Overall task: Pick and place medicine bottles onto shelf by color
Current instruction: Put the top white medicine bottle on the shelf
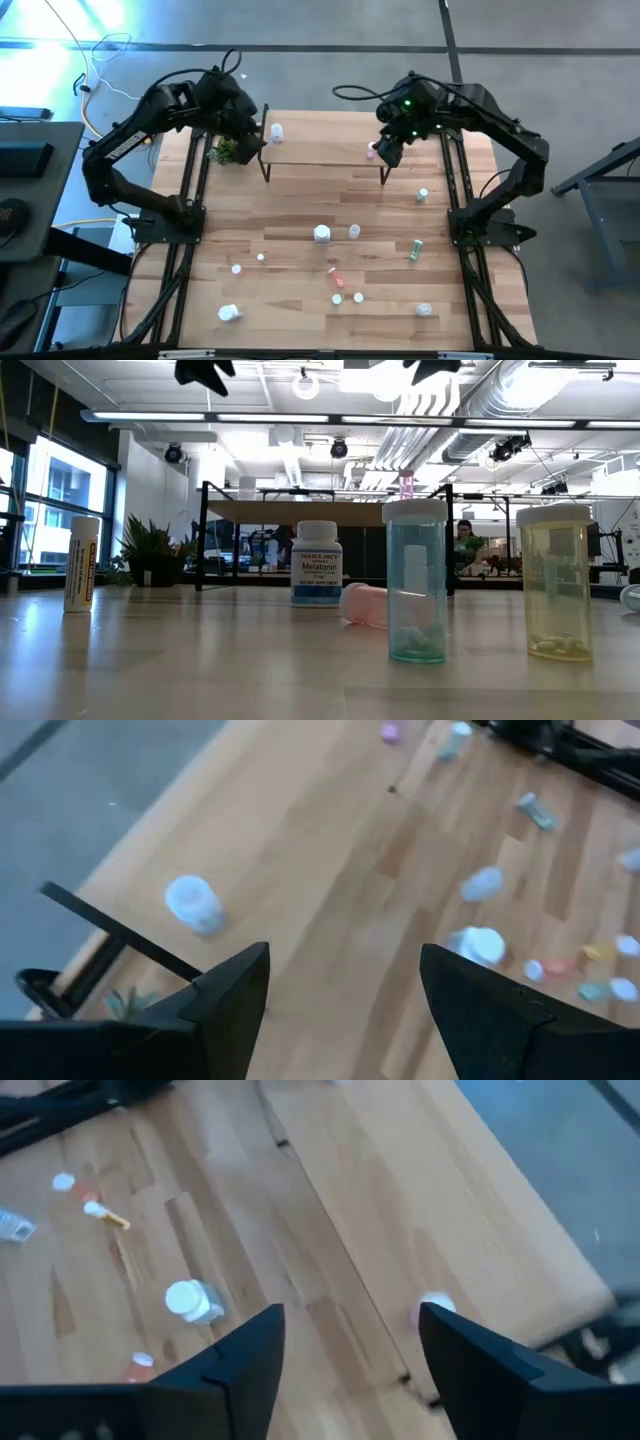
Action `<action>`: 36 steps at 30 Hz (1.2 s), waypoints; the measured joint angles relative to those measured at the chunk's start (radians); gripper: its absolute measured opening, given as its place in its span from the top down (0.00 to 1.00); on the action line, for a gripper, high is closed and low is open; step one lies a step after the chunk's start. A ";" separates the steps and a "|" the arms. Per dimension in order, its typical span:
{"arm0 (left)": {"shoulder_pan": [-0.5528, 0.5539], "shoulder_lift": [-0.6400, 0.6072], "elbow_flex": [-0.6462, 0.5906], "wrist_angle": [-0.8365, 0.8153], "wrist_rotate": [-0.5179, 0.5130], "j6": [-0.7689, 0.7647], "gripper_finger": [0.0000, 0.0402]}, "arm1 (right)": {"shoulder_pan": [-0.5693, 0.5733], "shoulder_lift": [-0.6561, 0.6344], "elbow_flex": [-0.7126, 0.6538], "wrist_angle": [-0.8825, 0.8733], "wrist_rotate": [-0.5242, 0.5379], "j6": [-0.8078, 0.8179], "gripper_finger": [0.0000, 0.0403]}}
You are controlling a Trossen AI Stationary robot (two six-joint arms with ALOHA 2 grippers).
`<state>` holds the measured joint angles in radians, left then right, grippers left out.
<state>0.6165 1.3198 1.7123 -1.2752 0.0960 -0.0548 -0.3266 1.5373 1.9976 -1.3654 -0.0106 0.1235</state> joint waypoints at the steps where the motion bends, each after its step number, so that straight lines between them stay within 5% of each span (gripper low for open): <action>1: -0.013 -0.006 0.000 -0.010 0.001 -0.005 0.38 | 0.005 0.007 0.000 0.017 -0.009 -0.025 0.43; 8: -0.132 -0.071 -0.101 0.027 -0.012 -0.089 0.38 | 0.059 0.061 0.000 0.077 -0.170 -0.143 0.42; 24: -0.381 -0.217 -0.517 0.225 -0.202 -0.349 0.38 | 0.237 0.181 0.000 0.068 -0.168 -0.360 0.42; 36: -0.451 -0.226 -0.585 0.227 -0.273 -0.398 0.38 | 0.301 0.314 0.000 0.044 -0.116 -0.278 0.42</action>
<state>0.1657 1.0935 1.1271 -1.0485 -0.1767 -0.4525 -0.0258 1.8514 1.9976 -1.3211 -0.1265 -0.1546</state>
